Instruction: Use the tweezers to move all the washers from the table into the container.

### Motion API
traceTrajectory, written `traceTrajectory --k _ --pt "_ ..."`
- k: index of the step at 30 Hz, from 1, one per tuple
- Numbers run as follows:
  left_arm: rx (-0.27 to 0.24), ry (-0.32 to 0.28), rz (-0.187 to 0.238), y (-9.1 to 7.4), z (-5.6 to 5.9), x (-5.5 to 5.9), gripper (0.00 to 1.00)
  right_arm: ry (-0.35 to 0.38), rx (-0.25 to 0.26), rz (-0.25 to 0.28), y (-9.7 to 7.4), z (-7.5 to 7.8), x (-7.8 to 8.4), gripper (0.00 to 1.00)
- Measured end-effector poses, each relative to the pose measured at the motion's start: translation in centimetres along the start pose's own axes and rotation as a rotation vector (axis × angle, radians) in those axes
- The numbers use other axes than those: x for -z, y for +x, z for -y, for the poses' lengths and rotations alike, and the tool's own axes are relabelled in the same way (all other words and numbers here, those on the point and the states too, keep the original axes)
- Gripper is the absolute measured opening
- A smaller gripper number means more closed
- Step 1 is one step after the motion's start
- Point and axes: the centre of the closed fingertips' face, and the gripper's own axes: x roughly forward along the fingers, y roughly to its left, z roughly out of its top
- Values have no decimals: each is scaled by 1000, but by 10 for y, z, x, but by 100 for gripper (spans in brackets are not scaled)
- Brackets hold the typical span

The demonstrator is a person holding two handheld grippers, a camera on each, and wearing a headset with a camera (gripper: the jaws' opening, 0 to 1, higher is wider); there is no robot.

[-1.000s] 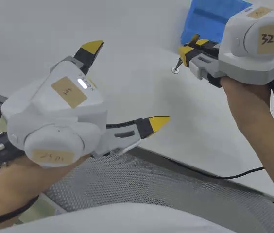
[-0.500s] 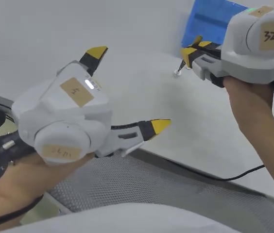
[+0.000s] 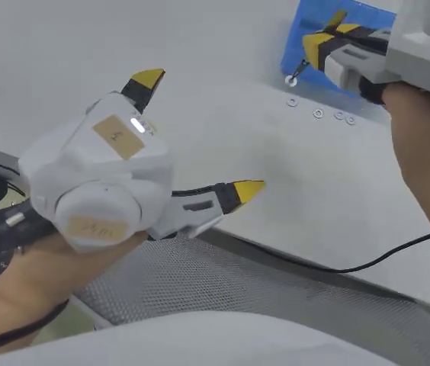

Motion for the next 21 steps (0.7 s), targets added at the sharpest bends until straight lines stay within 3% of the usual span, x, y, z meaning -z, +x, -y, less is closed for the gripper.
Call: traceTrajectory --k 5,12,15,17,21 --pt "-5 4 -7 1 -1 2 99 -6 48 31 -4 13 -9 1" --pt "-5 1 -21 1 0 4 99 18 119 58 7 38 -10 2" --pt "2 6 -25 1 2 4 99 34 124 46 16 44 -5 2" --pt "3 9 -27 2 2 4 99 -39 172 12 20 54 2 2" --pt "1 8 -29 2 2 5 99 2 170 -6 32 61 10 2"
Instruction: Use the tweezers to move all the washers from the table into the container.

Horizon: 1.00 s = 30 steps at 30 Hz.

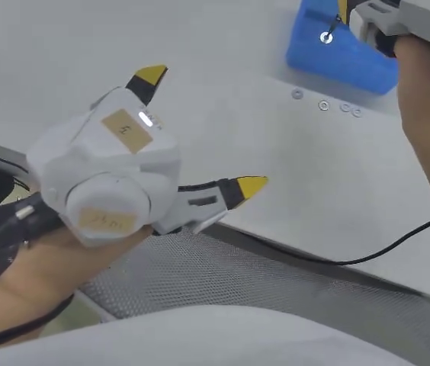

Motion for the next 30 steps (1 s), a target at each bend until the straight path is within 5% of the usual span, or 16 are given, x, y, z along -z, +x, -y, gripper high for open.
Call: traceTrajectory --k 13,30 --pt "-5 -2 -5 0 -1 1 99 101 -18 -31 27 -3 20 2" --pt "-1 0 -21 1 -1 6 99 106 -26 -38 30 -4 25 2"
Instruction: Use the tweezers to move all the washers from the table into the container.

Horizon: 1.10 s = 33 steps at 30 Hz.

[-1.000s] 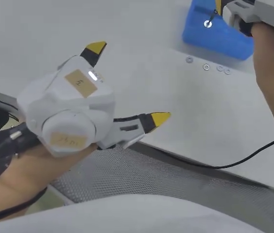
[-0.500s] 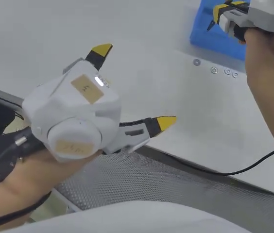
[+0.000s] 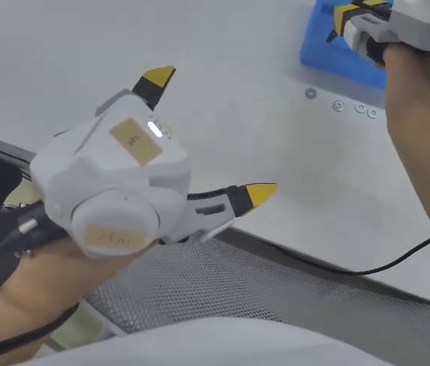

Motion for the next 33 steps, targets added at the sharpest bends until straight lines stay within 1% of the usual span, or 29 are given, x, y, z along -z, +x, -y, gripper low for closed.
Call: traceTrajectory --k 2,3,4,5,7,8,9,12,13,14,15,17,18,20,21,22,28,30,32,33 --pt "0 2 2 0 0 0 99 -26 4 14 -7 -1 -6 2" --pt "0 5 -3 0 0 0 99 -43 15 63 -16 0 -18 2" --pt "-1 6 -6 0 0 1 99 -42 13 83 -22 0 -24 2" --pt "-3 7 -8 0 0 1 99 -29 9 83 -31 -1 -28 2" --pt "-5 6 -4 0 -1 0 99 -27 -1 116 -43 -2 -38 2" --pt "-8 7 -2 0 -1 0 99 -16 -17 124 -47 -4 -40 3" --pt "-11 9 2 -1 -1 -1 99 5 -55 132 -52 -10 -43 3" --pt "-9 8 -1 -1 -1 -1 97 -13 -58 138 -62 -13 -46 3" --pt "-21 18 -3 -2 -3 -1 98 -16 -59 141 -64 -14 -46 3" --pt "-49 41 15 -3 -7 -5 99 -13 -65 143 -66 -16 -45 3" --pt "-57 41 21 -4 -8 -6 99 -8 -70 140 -67 -17 -43 3" --pt "-73 26 50 -7 -12 -12 99 -15 -77 127 -68 -21 -38 3" --pt "-87 19 65 -9 -15 -14 99 -35 -76 115 -68 -23 -34 3" --pt "-86 1 79 -10 -17 -16 99 -48 -82 106 -69 -27 -30 3" --pt "-78 -17 71 -9 -16 -15 99 -55 -88 94 -69 -29 -25 3" --pt "-77 -17 69 -8 -15 -16 99 -58 -91 87 -69 -30 -23 3" --pt "-67 2 60 -7 -11 -15 99 -62 -101 56 -68 -36 -3 3" --pt "-64 3 58 -7 -11 -14 99 -58 -102 47 -64 -38 3 3" --pt "-64 9 61 -8 -10 -15 99 -47 -112 16 -60 -39 10 3" --pt "-64 10 61 -8 -10 -15 99 -45 -109 20 -58 -39 11 3"
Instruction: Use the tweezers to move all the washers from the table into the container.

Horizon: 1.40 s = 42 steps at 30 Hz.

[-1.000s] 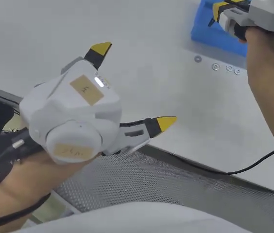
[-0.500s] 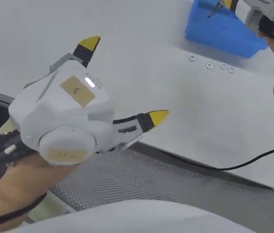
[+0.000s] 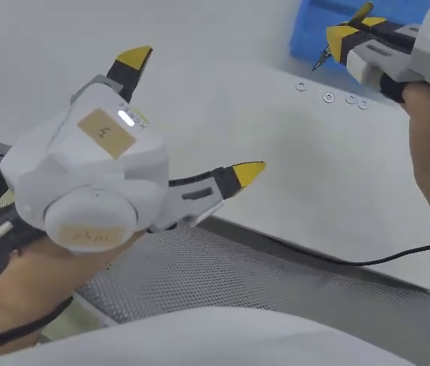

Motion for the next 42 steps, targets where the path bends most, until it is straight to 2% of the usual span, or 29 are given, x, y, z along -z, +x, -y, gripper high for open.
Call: traceTrajectory --k 5,11,22,23,31,42 --pt "-5 27 -14 1 0 3 99 20 -12 -8 11 -2 3 3" --pt "0 27 -7 0 0 2 99 -53 -14 -43 19 -6 10 3" --pt "-6 45 -26 0 1 6 99 -40 -9 -62 22 -1 19 3" --pt "-7 43 -24 0 1 6 99 -40 -9 -52 22 -1 17 3" --pt "-9 40 -25 1 0 6 99 -102 1 -68 20 -2 19 3" --pt "-11 59 -40 1 1 9 99 -117 2 -64 20 -7 18 3"
